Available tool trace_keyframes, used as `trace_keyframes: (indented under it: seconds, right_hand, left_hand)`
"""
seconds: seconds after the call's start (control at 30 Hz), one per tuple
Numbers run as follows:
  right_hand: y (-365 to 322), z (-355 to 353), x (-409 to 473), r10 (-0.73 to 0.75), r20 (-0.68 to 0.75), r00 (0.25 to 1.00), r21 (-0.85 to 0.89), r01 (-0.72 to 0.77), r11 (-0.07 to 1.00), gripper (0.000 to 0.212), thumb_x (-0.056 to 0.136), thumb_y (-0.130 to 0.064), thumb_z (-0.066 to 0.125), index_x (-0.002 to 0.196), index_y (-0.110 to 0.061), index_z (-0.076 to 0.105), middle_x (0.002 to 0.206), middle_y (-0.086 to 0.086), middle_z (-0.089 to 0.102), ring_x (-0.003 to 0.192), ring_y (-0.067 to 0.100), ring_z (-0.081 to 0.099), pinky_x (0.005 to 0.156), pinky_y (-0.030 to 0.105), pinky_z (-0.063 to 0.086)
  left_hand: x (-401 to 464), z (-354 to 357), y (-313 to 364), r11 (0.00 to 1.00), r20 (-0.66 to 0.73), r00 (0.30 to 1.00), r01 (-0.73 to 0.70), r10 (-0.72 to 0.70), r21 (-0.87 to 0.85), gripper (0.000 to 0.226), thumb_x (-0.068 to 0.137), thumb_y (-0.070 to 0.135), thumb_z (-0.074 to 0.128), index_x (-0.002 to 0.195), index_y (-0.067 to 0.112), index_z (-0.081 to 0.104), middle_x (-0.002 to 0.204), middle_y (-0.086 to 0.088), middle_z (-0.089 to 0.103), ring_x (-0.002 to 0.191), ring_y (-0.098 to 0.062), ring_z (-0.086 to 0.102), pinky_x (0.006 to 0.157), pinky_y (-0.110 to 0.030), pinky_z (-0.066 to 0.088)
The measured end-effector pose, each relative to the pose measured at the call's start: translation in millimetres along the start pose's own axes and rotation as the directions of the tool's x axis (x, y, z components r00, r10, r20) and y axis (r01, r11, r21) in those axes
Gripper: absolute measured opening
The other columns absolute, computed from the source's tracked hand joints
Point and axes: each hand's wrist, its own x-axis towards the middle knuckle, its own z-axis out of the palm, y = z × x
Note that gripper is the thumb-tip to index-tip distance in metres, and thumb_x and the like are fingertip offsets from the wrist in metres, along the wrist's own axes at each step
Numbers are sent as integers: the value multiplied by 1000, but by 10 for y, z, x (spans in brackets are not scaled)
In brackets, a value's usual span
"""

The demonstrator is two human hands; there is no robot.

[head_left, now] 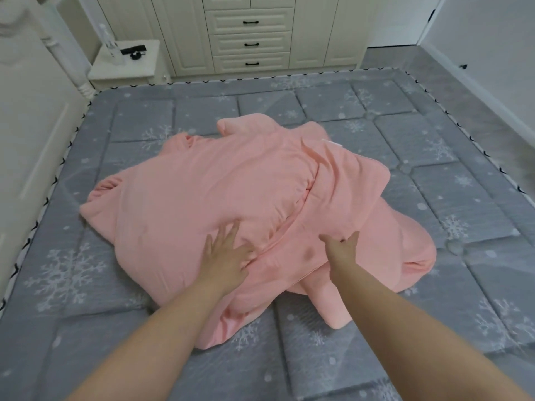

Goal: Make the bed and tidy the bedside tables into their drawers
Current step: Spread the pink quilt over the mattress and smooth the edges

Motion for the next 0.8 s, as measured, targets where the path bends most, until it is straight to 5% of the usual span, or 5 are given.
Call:
trace_keyframes:
  seconds: [0.17,0.3,0.53,0.67,0.8]
  right_hand:
    - [32,-1,284,95,-77,992,163,-82,983,96,77,-22,77,152,-17,18,150,4,39,135,25,42,114,42,34]
    - [-81,-65,384,39,-10,999,227,-35,973,89,69,-22,80,146,-25,34,131,-1,54,112,22,60,88,37,56]
    - [-168,238,-69,-245,189,951,-96,266,959,52,79,-11,66,128,-24,55,107,-2,62,93,19,61,81,36,54]
    - [-48,477,-529,-291,475,830,-251,445,860,29,77,-16,69,104,-26,67,94,-10,69,87,9,63,74,19,49]
    - [53,627,-994,-417,675,609,-250,721,647,26,66,-19,61,87,-28,74,78,-21,67,80,1,62,75,28,51]
  left_hand:
    - [114,141,32,998,96,994,62,-61,-6,80,86,31,57,153,28,13,163,7,-1,150,-22,0,119,-50,6]
    - [31,180,-102,996,219,972,72,-82,54,74,92,31,49,154,28,9,162,7,7,150,-16,5,120,-45,4]
    - [-257,199,-151,970,355,927,189,-124,-155,52,94,43,43,145,37,36,154,8,34,141,-16,33,116,-36,23]
    - [-252,-208,12,704,206,935,352,-288,-617,36,95,48,46,110,23,67,119,7,64,112,-13,57,92,-24,40]
    - [-106,-807,167,138,240,841,344,-485,-929,41,89,58,40,97,25,63,113,-6,69,92,-22,64,90,-34,50]
